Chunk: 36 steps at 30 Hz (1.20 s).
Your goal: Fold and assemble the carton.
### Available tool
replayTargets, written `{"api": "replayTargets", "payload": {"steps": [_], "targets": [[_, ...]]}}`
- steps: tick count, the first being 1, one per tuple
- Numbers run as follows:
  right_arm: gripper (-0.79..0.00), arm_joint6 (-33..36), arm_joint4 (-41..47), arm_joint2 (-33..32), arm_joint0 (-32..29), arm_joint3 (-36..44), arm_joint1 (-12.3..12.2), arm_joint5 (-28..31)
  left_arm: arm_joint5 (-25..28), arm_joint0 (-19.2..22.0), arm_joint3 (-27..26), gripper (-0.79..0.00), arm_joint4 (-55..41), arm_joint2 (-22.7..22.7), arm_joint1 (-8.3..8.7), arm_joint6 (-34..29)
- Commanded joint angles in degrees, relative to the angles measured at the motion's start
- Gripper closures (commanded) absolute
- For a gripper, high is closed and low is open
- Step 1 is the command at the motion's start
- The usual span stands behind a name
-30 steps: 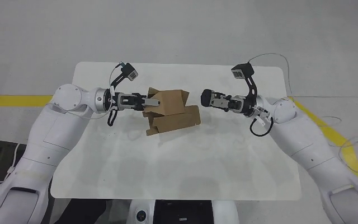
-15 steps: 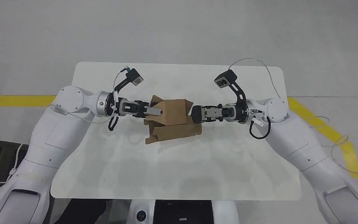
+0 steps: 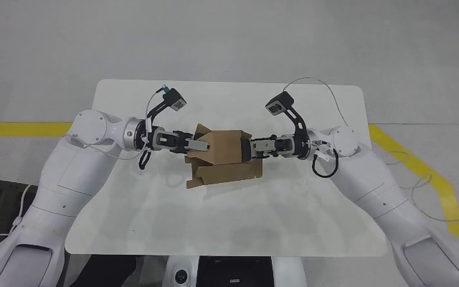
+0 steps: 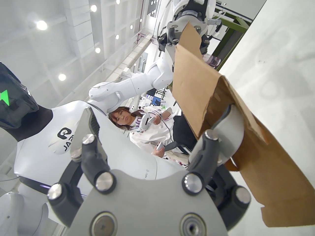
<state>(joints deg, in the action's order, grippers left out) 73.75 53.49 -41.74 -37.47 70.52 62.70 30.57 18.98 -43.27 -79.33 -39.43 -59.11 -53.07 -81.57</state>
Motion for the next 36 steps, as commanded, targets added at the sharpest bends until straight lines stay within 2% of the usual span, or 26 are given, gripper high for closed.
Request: {"api": "replayTargets", "payload": {"steps": [1, 10, 16, 22, 26, 27, 30, 36], "targets": [[-0.717, 0.3, 0.2, -0.1, -0.1, -0.4, 0.6, -0.3, -0.1, -0.1, -0.1, 0.000, 0.2, 0.0, -0.06, 0.0], [-0.613, 1.8, 0.9, -2.8, -1.0, -2.0, 3.1, -1.8, -0.5, -0.3, 0.0, 0.000, 0.6, -0.5, -0.28, 0.0], [-0.570, 3.6, -1.2, -5.3, -1.0, -2.2, 4.0, -3.6, -0.6, -0.5, 0.1, 0.000, 0.8, -0.9, -0.39, 0.0], [-0.551, 4.4, -4.1, -4.4, 0.0, -3.1, 5.5, -4.4, -1.0, -0.7, -0.1, 0.000, 1.0, -0.9, -0.58, -0.1], [-0.453, 4.0, -5.9, -3.4, 0.7, -4.2, 6.3, -4.0, -1.1, -0.7, 0.0, 0.000, 1.1, -1.0, -0.68, -0.1], [-0.388, 3.8, -6.2, -3.3, 0.8, -4.4, 6.4, -3.8, -1.2, -0.8, 0.0, 0.000, 1.1, -1.1, -0.70, -0.2], [-0.342, 2.9, -7.4, -3.1, 1.1, -4.7, 6.7, -2.9, -1.3, -0.8, 0.0, 0.000, 1.2, -1.2, -0.76, -0.3], [-0.182, 1.9, -8.7, -2.6, 1.4, -5.1, 6.8, -1.9, -1.7, -0.9, 0.1, 0.000, 1.5, -1.3, -0.90, -0.3]]}}
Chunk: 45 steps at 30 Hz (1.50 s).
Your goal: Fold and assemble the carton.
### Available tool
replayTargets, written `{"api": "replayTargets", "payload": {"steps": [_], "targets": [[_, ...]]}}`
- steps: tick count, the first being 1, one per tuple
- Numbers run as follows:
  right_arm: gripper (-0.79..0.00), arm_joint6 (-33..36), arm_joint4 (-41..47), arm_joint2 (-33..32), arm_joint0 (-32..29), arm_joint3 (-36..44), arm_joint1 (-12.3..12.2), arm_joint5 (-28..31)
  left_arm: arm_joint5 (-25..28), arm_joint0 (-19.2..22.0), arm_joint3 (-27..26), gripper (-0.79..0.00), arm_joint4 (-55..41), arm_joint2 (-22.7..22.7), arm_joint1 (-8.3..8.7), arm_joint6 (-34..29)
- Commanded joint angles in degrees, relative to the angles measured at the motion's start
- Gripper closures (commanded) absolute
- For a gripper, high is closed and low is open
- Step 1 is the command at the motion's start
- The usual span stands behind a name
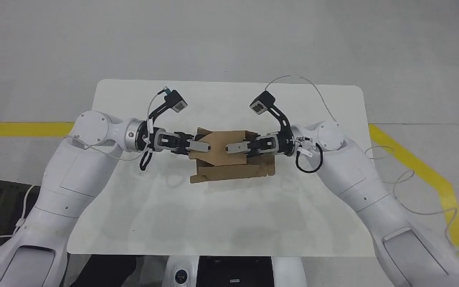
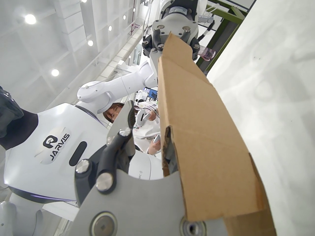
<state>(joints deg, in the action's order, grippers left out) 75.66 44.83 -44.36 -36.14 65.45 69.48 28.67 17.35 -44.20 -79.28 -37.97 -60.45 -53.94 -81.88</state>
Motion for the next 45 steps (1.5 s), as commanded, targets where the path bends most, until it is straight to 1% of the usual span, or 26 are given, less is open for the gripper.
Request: {"api": "replayTargets", "payload": {"steps": [1, 3, 4, 6, 10, 11, 12, 13, 14, 21, 30, 39, 45], "targets": [[-0.154, 0.0, 0.0, 0.2, 0.1, 0.0, 0.0, 0.0, -0.2, 0.0, 0.1, 0.000, 0.1, 0.0, -0.05, 0.0], [-0.120, 0.0, 0.0, 0.3, 0.2, -0.1, -0.1, 0.0, -0.2, 0.0, 0.1, 0.000, 0.1, -0.1, -0.10, 0.0], [-0.071, 0.0, -0.1, 0.4, 0.2, -0.1, -0.1, 0.0, -0.3, 0.0, 0.1, 0.000, 0.1, -0.1, -0.12, 0.0], [-0.006, 0.1, 0.0, 0.5, 0.3, -0.2, -0.1, -0.1, -0.4, 0.0, 0.1, 0.000, 0.1, -0.2, -0.16, -0.1], [0.000, 0.1, 0.1, 0.8, 0.5, -0.2, -0.1, -0.1, -0.4, -0.1, 0.4, 0.000, 0.4, -0.2, -0.24, -0.3], [0.000, 0.1, 0.1, 0.8, 0.5, -0.2, -0.1, -0.1, -0.4, -0.1, 0.5, -0.108, 0.4, -0.3, -0.26, -0.4], [0.000, 0.1, 0.2, 0.9, 0.5, -0.2, -0.1, -0.1, -0.5, -0.1, 0.6, -0.240, 0.4, -0.3, -0.28, -0.4], [0.000, 0.0, 0.1, 0.9, 0.6, -0.2, -0.2, 0.0, -0.5, -0.1, 0.7, -0.400, 0.4, -0.3, -0.30, -0.5], [0.000, 0.0, -0.1, 1.0, 0.6, -0.3, -0.2, 0.0, -0.6, -0.1, 0.8, -0.782, 0.3, -0.4, -0.32, -0.6], [0.000, -2.1, -3.4, 2.1, 1.4, -1.3, -0.5, 2.1, -1.1, -0.2, 0.7, -0.785, -0.9, -0.7, -0.47, -1.5], [0.000, -6.1, -7.5, 6.4, 3.3, -3.2, -0.6, 6.1, -2.5, -0.5, 0.4, -0.785, -3.4, -1.2, -0.68, -2.6], [0.000, -10.8, -8.3, 9.8, 5.0, -6.2, -0.7, 10.8, -4.1, -1.1, -0.9, -0.785, -6.2, -2.2, -0.76, -4.2], [0.000, -12.2, -7.9, 12.3, 6.0, -6.8, -0.3, 12.1, -4.7, -1.6, -2.5, -0.785, -6.3, -2.2, -0.91, -4.0]]}}
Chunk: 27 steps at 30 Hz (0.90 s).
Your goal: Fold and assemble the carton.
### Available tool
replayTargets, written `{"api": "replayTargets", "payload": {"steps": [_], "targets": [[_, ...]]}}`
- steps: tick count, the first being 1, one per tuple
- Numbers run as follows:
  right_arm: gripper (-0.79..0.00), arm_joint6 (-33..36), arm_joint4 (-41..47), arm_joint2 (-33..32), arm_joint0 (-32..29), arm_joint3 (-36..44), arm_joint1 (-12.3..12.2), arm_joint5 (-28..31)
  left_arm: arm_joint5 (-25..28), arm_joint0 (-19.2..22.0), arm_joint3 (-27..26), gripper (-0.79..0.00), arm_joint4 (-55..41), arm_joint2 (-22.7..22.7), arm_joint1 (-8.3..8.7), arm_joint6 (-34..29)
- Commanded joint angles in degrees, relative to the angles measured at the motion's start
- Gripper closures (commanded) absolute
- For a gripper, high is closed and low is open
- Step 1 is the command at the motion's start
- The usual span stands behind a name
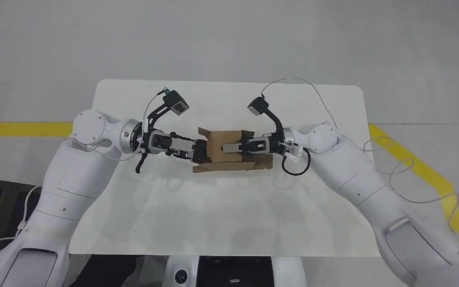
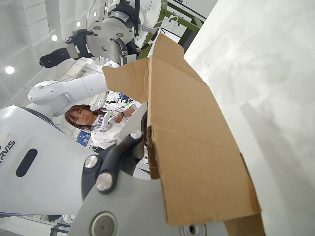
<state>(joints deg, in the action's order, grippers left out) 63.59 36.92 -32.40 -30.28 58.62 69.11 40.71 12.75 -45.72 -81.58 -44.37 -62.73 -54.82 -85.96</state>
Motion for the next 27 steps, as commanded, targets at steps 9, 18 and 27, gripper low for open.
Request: {"api": "replayTargets", "payload": {"steps": [9, 18, 27], "targets": [[0.000, -1.4, 0.4, 3.3, 2.3, -0.9, 0.9, 1.4, 0.1, 0.3, -1.3, -0.785, 3.5, 1.1, -0.44, 1.9], [0.000, -2.2, 0.5, 5.4, 3.4, -1.0, 1.4, 2.2, 1.0, 0.8, -3.7, -0.785, 9.8, 1.6, -0.67, 6.4], [0.000, -3.3, 1.0, 5.8, 3.9, -1.9, 0.9, 3.3, 1.6, 0.0, -4.1, -0.785, 10.7, 0.1, -0.50, 7.9]]}}
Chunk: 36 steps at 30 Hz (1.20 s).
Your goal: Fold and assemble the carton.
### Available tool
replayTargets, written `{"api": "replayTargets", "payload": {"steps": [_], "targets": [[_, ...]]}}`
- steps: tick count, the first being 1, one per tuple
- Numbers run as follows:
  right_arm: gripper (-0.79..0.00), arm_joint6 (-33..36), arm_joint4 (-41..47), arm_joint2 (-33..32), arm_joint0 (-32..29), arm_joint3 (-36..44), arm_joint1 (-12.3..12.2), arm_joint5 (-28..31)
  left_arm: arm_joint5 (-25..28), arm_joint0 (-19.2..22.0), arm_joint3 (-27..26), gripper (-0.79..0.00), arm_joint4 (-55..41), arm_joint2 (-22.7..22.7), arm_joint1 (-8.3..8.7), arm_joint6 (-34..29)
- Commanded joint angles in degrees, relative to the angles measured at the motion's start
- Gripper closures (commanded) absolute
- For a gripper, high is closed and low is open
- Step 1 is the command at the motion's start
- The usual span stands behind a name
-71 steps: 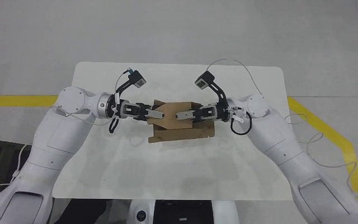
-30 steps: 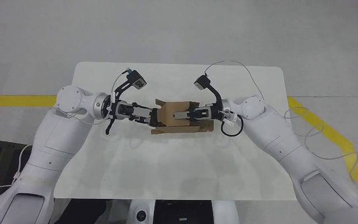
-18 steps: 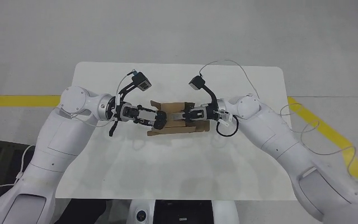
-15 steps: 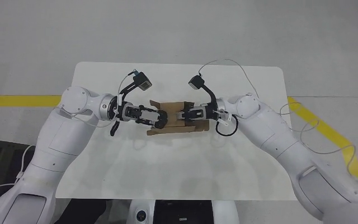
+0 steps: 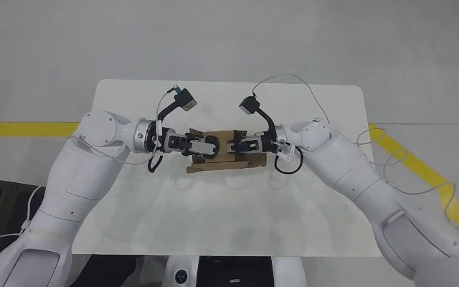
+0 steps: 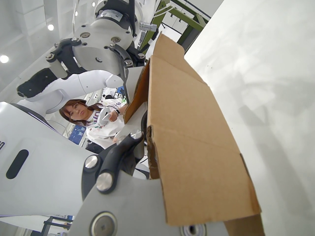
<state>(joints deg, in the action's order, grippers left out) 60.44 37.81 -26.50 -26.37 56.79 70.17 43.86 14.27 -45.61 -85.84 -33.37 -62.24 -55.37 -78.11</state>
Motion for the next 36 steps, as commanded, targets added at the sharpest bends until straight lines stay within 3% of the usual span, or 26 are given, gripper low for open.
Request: {"api": "replayTargets", "payload": {"steps": [1, 17, 36], "targets": [[0.000, -0.3, 0.2, -0.2, 0.0, -0.3, -0.3, 0.3, 0.1, -0.3, 0.3, -0.785, -0.5, -0.7, 0.11, 0.0], [0.000, 3.6, 2.1, -1.5, -1.8, 5.4, -3.7, -3.6, -0.1, -1.4, 4.2, -0.785, 1.8, -4.0, 0.76, 1.6], [0.000, 5.5, 4.4, 1.7, -0.6, 7.7, -1.9, -5.4, 0.0, -1.6, 1.5, -0.785, -0.1, -4.2, 0.66, -0.5]]}}
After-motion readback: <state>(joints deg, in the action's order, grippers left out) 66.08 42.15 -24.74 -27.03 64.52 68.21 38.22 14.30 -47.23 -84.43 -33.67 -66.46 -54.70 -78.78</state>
